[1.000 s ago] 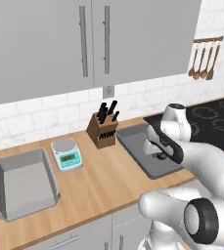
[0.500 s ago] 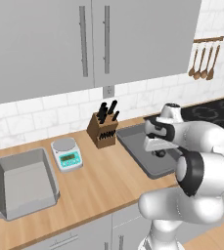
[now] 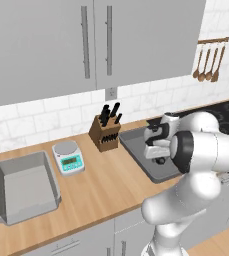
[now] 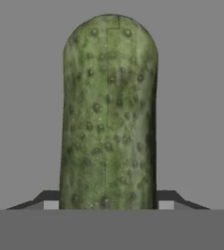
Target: Place one cucumber and one steak in each tupperware on the nearby counter, to pack two identical lunches.
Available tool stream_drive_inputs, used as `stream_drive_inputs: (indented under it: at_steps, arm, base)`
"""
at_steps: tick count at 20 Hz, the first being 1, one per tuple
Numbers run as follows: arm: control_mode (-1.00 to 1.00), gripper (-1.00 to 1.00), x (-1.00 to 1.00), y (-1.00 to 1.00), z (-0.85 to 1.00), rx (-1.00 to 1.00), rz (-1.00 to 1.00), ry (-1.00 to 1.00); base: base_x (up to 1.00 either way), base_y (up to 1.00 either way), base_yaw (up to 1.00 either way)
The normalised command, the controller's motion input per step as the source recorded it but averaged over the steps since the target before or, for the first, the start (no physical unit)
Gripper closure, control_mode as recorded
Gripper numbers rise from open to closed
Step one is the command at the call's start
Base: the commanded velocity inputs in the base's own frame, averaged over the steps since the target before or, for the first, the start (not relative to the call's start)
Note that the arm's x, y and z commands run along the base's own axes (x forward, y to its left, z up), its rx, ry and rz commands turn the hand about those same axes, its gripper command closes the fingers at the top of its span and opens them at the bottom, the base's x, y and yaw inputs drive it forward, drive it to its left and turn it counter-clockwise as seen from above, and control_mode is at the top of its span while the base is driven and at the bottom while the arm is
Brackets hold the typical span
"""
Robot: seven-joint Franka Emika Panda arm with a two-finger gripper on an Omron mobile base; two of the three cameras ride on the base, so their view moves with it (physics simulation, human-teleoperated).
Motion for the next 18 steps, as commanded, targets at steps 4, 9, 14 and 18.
stream_drive_inputs:
  at_steps: [4, 9, 14, 18]
  arm:
    - [-1.00, -1.00, 0.03, 0.00, -0.55, 0.00, 0.00, 0.00]
    - [-1.00, -1.00, 0.00, 0.00, -0.29, 0.01, 0.00, -0.03]
    - [-1.00, -1.00, -0.09, 0.00, 0.00, 0.00, 0.00, -0.06]
    - [-1.00, -1.00, -0.26, 0.05, 0.01, 0.00, 0.00, -0.07]
  base:
    - [0.00, 0.00, 0.00]
    - [0.00, 0.00, 0.00]
    - [0.00, 0.00, 0.00]
    - [0.00, 0.00, 0.00]
